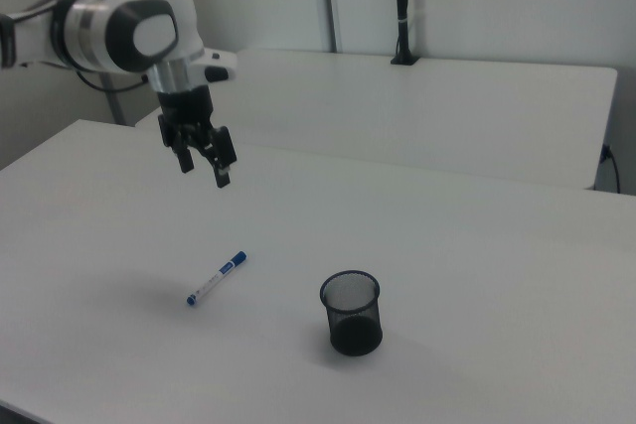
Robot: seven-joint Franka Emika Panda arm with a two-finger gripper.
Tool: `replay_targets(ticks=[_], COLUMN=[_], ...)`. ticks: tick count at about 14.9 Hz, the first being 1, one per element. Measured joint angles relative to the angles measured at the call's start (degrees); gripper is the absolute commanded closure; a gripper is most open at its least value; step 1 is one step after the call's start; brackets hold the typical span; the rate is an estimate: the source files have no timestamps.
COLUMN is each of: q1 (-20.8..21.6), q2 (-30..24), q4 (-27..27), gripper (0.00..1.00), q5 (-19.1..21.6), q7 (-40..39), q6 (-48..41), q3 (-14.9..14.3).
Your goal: Remove the marker
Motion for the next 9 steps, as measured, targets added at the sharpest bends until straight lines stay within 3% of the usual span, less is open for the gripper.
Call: replay_targets(ticks=[5,9], q1=[-1.4,-1.5], q2=[-8.8,-10.5], q4=[-0.1,-0.2], gripper=[0.00,0.00], q5=[0.0,0.0], q7=[0.0,-1.6], q6=[-5.2,-5.3], q3=[-1.5,-3.3])
